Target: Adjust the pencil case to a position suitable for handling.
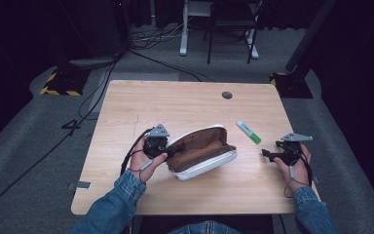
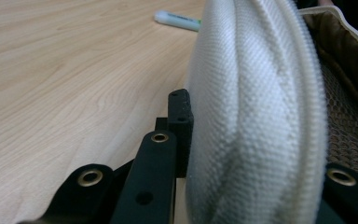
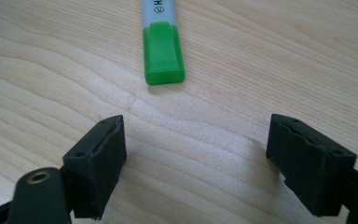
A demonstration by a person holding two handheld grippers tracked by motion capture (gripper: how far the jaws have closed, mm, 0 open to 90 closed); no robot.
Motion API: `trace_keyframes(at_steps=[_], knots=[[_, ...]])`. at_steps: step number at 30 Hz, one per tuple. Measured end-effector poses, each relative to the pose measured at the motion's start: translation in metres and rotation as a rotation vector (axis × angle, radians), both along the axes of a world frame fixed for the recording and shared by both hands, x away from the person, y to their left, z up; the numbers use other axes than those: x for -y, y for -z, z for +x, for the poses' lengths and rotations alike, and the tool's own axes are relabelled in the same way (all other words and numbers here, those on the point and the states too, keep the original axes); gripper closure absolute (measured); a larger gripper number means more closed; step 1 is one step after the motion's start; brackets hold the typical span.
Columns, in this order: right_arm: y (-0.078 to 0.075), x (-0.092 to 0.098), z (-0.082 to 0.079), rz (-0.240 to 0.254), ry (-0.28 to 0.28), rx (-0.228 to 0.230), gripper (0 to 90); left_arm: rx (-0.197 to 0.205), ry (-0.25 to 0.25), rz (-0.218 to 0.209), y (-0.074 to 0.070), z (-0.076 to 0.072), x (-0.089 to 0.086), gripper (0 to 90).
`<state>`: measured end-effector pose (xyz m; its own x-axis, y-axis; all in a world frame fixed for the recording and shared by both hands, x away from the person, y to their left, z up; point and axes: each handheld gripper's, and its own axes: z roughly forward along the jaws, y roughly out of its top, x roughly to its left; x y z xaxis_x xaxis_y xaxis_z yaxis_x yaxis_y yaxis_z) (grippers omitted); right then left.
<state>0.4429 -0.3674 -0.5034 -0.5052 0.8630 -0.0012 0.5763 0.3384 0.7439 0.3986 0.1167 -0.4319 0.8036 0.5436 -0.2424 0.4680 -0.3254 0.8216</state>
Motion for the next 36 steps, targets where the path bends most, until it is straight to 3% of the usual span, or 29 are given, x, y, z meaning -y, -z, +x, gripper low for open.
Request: trace_keyframes(at_steps=[21,29,36], knots=[[0.0,0.0,0.0,0.0,-0.002,0.0,19.8,-0.06,0.132,0.063,0.019,-0.008,0.029,82.7],[0.0,0.0,0.0,0.0,-0.002,0.0,19.8,-0.077,0.151,0.06,0.024,-0.009,0.032,82.6],[0.0,0.0,0.0,0.0,-0.003,0.0,19.8,-0.107,0.16,0.09,0.032,-0.006,0.03,81.9]])
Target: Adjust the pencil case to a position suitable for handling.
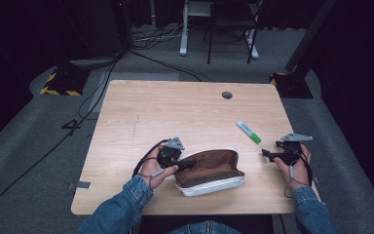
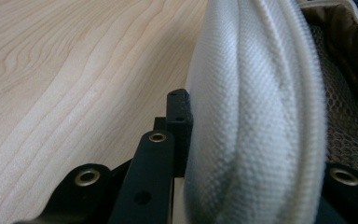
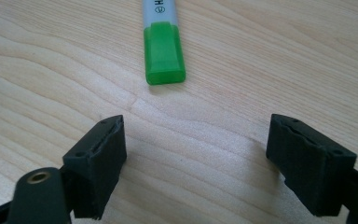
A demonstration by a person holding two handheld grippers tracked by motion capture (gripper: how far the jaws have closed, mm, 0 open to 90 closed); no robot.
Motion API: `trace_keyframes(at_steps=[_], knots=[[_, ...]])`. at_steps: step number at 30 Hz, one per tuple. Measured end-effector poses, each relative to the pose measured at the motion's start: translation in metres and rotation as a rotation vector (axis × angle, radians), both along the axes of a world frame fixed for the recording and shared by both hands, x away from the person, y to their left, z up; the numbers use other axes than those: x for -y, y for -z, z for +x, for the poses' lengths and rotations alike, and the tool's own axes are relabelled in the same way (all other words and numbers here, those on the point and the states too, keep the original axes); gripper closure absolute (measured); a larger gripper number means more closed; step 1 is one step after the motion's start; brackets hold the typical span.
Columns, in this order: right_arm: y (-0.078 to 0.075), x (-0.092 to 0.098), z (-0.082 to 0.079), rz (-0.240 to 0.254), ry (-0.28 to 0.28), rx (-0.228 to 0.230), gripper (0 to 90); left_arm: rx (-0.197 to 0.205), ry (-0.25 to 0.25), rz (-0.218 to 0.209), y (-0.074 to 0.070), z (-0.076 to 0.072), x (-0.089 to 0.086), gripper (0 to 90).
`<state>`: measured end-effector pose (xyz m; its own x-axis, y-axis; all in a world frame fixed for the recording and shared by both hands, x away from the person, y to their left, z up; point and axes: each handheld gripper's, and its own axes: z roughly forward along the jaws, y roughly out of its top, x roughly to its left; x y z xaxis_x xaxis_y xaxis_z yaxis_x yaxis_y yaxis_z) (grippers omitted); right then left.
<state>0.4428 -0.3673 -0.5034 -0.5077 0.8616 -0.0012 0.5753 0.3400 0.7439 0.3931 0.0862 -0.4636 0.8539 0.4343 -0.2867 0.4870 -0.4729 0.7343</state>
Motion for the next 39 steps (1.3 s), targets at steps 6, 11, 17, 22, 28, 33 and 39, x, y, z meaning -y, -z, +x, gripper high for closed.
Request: trace_keyframes(at_steps=[6,11,17,22,28,33,39], knots=[[0.0,0.0,0.0,0.0,0.0,0.0,19.8,-0.002,-0.007,0.04,0.007,0.004,-0.003,80.3],[0.0,0.0,0.0,0.0,-0.001,0.0,19.8,0.001,-0.008,0.057,0.01,0.006,-0.004,75.9],[0.0,0.0,0.0,0.0,0.0,0.0,19.8,0.057,-0.066,0.035,0.01,0.007,-0.005,39.2],[0.0,0.0,0.0,0.0,-0.001,0.0,19.8,0.069,-0.083,0.027,0.008,0.007,-0.007,31.2],[0.0,0.0,0.0,0.001,0.0,-0.002,19.7,0.105,-0.091,0.01,0.0,0.002,-0.012,29.6],[0.0,-0.001,0.002,0.0,-0.005,-0.001,19.7,0.137,-0.106,0.012,-0.007,-0.004,-0.018,28.6],[0.0,-0.002,0.003,0.0,-0.007,-0.002,19.7,0.182,-0.136,0.029,-0.012,-0.011,-0.031,27.7]])
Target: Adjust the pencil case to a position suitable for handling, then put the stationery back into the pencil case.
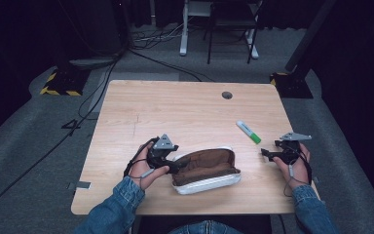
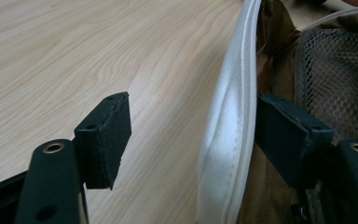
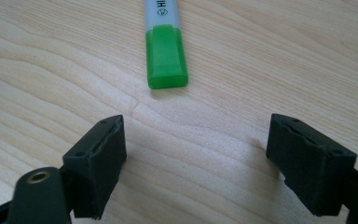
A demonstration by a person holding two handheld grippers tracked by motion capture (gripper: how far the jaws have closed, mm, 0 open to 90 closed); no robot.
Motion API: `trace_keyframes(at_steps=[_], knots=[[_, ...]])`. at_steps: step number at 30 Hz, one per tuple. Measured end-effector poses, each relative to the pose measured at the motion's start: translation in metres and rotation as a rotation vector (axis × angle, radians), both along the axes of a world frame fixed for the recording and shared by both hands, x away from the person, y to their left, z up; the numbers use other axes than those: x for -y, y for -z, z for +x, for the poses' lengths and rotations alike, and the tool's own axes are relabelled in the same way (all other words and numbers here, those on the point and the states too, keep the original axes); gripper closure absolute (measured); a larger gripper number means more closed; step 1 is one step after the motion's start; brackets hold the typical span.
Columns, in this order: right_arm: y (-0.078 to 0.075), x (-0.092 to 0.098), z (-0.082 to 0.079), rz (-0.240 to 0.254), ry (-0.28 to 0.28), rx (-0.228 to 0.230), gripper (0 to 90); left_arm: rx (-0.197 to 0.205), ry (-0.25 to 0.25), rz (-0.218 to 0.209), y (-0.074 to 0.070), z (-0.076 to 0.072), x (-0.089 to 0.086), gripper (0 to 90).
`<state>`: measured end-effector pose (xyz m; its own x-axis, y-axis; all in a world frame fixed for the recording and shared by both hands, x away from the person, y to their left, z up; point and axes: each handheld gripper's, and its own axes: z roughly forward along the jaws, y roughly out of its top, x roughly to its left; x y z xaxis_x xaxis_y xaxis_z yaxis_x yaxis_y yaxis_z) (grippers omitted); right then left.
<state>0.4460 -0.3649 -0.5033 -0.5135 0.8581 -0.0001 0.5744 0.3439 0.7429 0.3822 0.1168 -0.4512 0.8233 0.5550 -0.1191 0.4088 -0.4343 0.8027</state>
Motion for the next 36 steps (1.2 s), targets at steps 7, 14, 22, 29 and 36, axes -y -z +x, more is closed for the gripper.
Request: trace_keyframes(at_steps=[7,14,22,29,36], knots=[[0.0,-0.005,0.004,-0.001,0.012,-0.002,18.6,0.022,-0.025,-0.026,-0.005,-0.009,-0.019,27.1],[-0.004,-0.013,0.012,0.001,0.038,-0.028,21.6,0.037,-0.074,-0.029,-0.005,-0.019,-0.039,26.4],[-0.01,-0.019,0.022,0.009,0.021,-0.021,22.8,0.034,-0.11,-0.021,-0.003,-0.026,-0.055,25.5],[-0.008,-0.027,0.033,0.001,-0.001,-0.036,30.1,0.041,-0.173,-0.024,-0.004,-0.032,-0.072,25.3],[-0.011,-0.041,0.044,0.007,-0.039,-0.02,34.9,0.027,-0.228,0.0,0.002,-0.04,-0.087,25.1]])
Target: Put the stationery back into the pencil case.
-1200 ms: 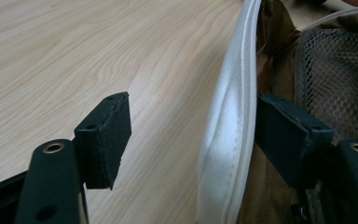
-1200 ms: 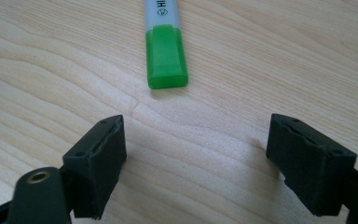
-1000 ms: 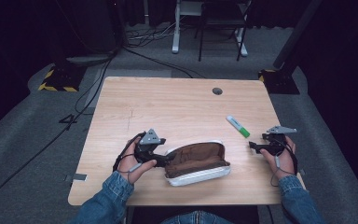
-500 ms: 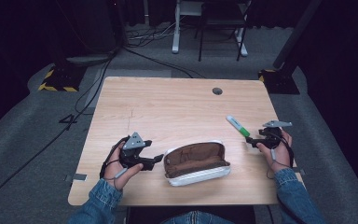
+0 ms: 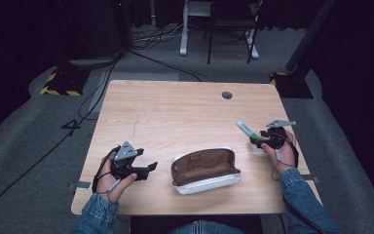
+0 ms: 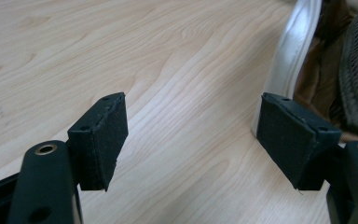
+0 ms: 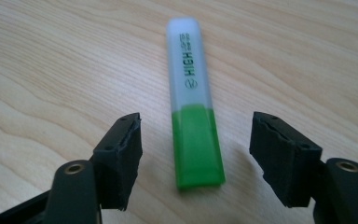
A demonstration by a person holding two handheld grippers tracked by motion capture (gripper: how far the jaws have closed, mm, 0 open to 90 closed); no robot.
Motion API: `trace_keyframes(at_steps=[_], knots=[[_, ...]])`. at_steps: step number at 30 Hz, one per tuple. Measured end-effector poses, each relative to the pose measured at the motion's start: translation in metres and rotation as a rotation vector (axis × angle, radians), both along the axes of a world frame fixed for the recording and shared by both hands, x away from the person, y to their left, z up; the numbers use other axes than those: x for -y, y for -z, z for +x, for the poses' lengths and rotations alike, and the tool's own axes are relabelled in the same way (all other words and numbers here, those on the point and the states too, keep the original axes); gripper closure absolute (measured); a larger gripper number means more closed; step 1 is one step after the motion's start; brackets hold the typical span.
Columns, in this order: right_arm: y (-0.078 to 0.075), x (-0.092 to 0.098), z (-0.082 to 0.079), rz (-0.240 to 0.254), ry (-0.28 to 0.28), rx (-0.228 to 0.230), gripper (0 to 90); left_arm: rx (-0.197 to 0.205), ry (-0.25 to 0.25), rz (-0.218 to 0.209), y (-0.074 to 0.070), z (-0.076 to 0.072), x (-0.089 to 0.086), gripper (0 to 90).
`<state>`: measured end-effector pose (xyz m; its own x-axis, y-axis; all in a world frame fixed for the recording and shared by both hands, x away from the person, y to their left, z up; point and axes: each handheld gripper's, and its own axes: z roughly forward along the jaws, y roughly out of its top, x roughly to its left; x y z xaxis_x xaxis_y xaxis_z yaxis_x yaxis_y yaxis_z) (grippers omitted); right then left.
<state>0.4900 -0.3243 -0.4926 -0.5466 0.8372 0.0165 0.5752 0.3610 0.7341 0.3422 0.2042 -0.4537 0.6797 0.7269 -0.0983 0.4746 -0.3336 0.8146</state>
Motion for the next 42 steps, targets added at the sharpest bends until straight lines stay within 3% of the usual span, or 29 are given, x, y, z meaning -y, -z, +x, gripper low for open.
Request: trace_keyframes(at_steps=[14,20,29,42], knots=[[0.002,-0.016,0.02,-0.018,-0.031,-0.006,49.8,-0.028,-0.091,0.056,0.013,-0.014,-0.023,22.6],[0.002,-0.017,0.023,-0.023,-0.035,-0.014,66.2,-0.051,-0.131,0.095,0.021,-0.015,-0.03,21.8],[-0.002,-0.02,0.022,-0.055,-0.029,-0.019,66.6,-0.081,-0.185,0.176,0.033,-0.011,-0.039,18.7],[-0.021,-0.018,0.015,-0.015,-0.028,0.0,66.6,-0.101,-0.233,0.192,0.042,-0.006,-0.045,17.4]])
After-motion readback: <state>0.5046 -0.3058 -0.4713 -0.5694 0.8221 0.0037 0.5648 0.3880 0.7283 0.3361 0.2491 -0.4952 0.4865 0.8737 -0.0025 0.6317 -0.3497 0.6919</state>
